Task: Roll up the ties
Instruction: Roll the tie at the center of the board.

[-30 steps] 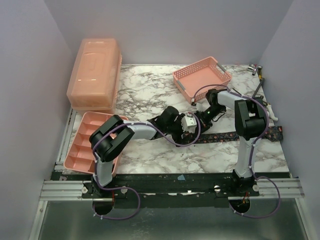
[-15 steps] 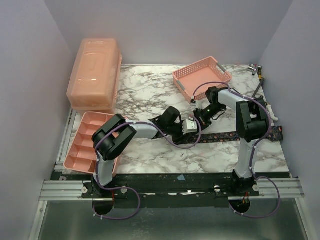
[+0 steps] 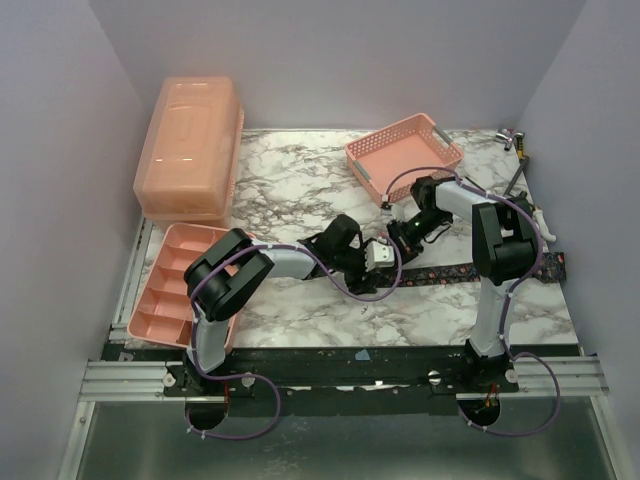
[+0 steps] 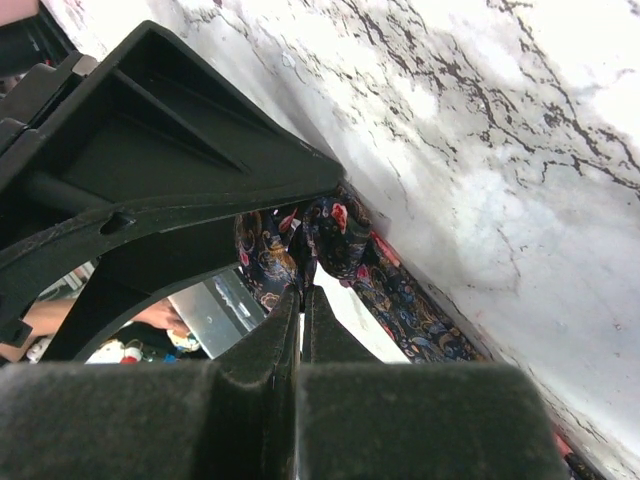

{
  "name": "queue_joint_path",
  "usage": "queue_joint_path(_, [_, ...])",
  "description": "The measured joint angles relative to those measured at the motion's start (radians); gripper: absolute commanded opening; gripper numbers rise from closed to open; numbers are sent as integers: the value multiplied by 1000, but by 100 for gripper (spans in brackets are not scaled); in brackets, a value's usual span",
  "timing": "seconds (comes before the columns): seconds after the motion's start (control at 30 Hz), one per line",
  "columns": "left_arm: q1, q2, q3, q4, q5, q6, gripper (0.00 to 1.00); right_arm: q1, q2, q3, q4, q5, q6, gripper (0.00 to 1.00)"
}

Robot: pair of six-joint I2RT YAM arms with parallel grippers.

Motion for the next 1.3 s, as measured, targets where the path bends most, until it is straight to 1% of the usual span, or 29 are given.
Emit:
queue_joint_path(0.2, [-14, 3, 12, -8, -14, -26, 66, 0, 0, -21, 5, -1, 0, 1])
queue_joint_path(0.27, [-19, 10, 22, -6, -22, -32, 64, 0, 0, -24, 6, -1, 0, 1])
queue_joint_path(0.33, [-24, 15, 27, -5, -28, -37, 59, 0, 0, -24, 6, -1, 0, 1])
queue_joint_path(0.43, [-31, 28, 45, -5, -41, -45, 43, 0, 0, -24, 6, -3, 0, 1])
queue_joint_path(0.5, [-34, 41, 62, -7, -54, -48, 37, 0, 0, -24, 5, -8, 0, 8])
queue_joint_path(0.53, [-34, 45, 67, -7, -57, -48, 34, 0, 0, -23, 4, -11, 0, 16])
queue_joint_path(0.6, [-37, 49, 74, -9, -66, -53, 32, 0, 0, -23, 0, -16, 5, 26])
queue_joint_path(0.67, [-38, 49, 74, -8, -72, -51, 32, 0, -2, -23, -5, -21, 9, 35])
queue_joint_path(0.83, [-39, 49, 74, -8, -87, -51, 32, 0, -9, -23, -32, -39, 20, 49])
queue_joint_path(0.9, [-39, 49, 74, -8, -90, -51, 32, 0, -17, -24, -37, -50, 29, 51])
queue_joint_path(1.0, [-39, 49, 74, -8, -91, -51, 34, 0, -30, -30, -36, -66, 39, 47])
queue_joint_path(1.03, [-41, 49, 74, -8, -91, -51, 35, 0, -31, -32, -34, -72, 42, 44])
queue_joint_path(1.07, [-41, 49, 74, -8, -92, -51, 35, 0, -30, -36, -31, -76, 46, 39])
queue_joint_path(1.1, [-41, 49, 74, -7, -93, -51, 36, -1, -29, -40, -28, -78, 50, 32])
queue_joint_path(1.17, [-41, 49, 74, -7, -94, -51, 36, 0, -26, -41, -20, -78, 55, 9])
queue_joint_path(1.2, [-41, 49, 74, -7, -94, -51, 36, 0, -24, -40, -15, -77, 56, 1])
queue_joint_path(1.3, [-41, 48, 73, -5, -93, -49, 36, 0, -14, -28, -16, -53, 58, 1])
